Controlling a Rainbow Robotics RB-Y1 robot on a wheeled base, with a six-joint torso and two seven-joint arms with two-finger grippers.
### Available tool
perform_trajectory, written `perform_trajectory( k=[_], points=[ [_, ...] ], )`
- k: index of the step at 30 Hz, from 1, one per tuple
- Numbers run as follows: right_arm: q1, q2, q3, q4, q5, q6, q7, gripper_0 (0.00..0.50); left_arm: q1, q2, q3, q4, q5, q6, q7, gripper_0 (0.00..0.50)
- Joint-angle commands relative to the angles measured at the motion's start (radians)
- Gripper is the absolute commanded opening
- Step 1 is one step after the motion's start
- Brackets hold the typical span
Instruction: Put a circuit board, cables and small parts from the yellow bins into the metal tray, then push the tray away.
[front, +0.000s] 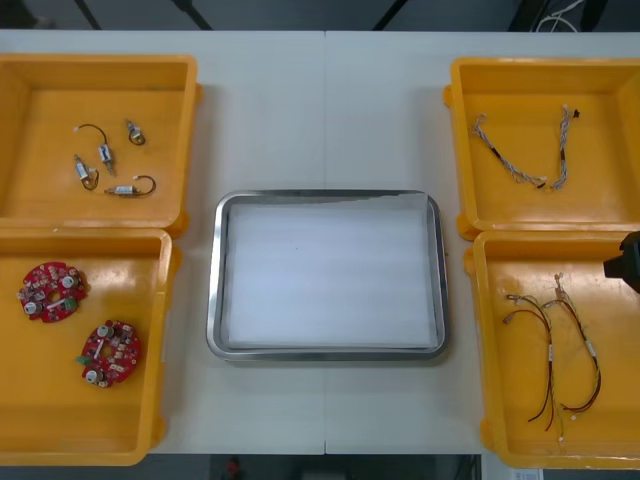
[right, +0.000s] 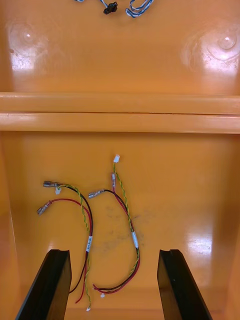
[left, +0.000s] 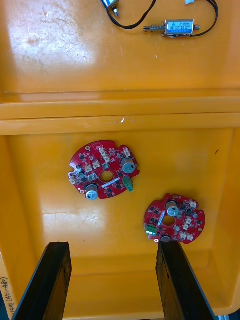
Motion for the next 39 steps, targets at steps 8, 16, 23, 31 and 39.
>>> perform_trajectory(
  k=[8,16,23,31,39],
  points=[
    [0.017,-0.038,-0.031,-0.031,-0.006,0.003,-0.024,0.500,0.018,0.047,0.030,-0.021,0.007,-0.010,-0.051,0.500],
    [0.017,-0.038,-0.031,-0.031,-0.006,0.003,-0.024,0.500,0.018,0.047,0.030,-0.021,0.007,-0.010,-0.051,0.500],
    [0.017,-0.038,-0.031,-0.031,-0.006,0.003,-0.024,0.500,0.018,0.047,0.030,-0.021,0.007,-0.010,-0.051,0.500],
    [0.017,-0.038,-0.031,-0.031,-0.006,0.003,-0.024,0.500,0.018,0.047,0.030,-0.021,0.007,-0.010,-0.051,0.500],
    [0.017,-0.038,-0.031,-0.031,-0.006,0.003,-0.024,0.500,0.018,0.047,0.030,-0.021,0.007,-0.010,-0.051,0.500]
  ],
)
